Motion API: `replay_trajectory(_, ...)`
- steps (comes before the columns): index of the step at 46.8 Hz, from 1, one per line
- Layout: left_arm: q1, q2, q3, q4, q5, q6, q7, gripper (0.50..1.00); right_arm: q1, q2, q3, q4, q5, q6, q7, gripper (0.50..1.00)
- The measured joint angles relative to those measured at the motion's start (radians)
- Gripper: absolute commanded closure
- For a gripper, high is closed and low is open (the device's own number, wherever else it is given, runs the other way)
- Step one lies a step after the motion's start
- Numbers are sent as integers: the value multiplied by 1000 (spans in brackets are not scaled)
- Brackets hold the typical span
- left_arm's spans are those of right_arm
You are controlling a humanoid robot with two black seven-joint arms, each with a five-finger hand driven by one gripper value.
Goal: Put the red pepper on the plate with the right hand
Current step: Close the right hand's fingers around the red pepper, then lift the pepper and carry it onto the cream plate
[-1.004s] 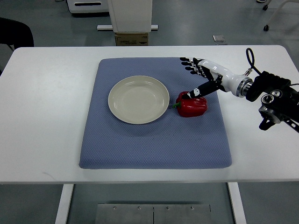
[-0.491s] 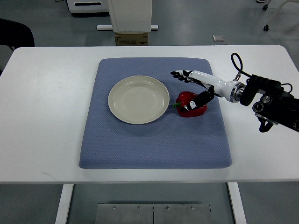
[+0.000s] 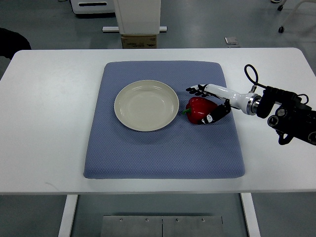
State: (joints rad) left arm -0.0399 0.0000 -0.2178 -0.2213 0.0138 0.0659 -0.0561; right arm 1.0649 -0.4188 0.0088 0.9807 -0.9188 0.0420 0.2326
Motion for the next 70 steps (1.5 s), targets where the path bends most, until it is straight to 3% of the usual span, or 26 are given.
replay_trajectory(11, 0, 0, 0, 0, 0, 0, 0, 500, 6, 0, -23, -7, -3, -4, 10, 643)
replay_trajectory(20, 0, 0, 0, 0, 0, 0, 0, 500, 7, 0, -35, -8, -3, -4, 10, 707)
replay_trajectory(26, 0, 0, 0, 0, 0, 0, 0, 500, 7, 0, -36, -8, -3, -4, 10, 856)
replay_trajectory(29, 0, 0, 0, 0, 0, 0, 0, 500, 7, 0, -36, -8, -3, -4, 10, 1000)
replay_trajectory(43, 0, 0, 0, 0, 0, 0, 0, 500, 43, 11, -23, -11, 8, -3, -1, 1000)
replay_trajectory(49, 0, 0, 0, 0, 0, 0, 0, 500, 64, 28, 11, -12, 12, -4, -41, 1000)
replay_trajectory(58, 0, 0, 0, 0, 0, 0, 0, 500, 90, 96, 70, -12, 14, -4, -110, 1000)
replay_trajectory(70, 0, 0, 0, 0, 0, 0, 0, 500, 124, 204, 71, -40, 21, -4, -147, 1000)
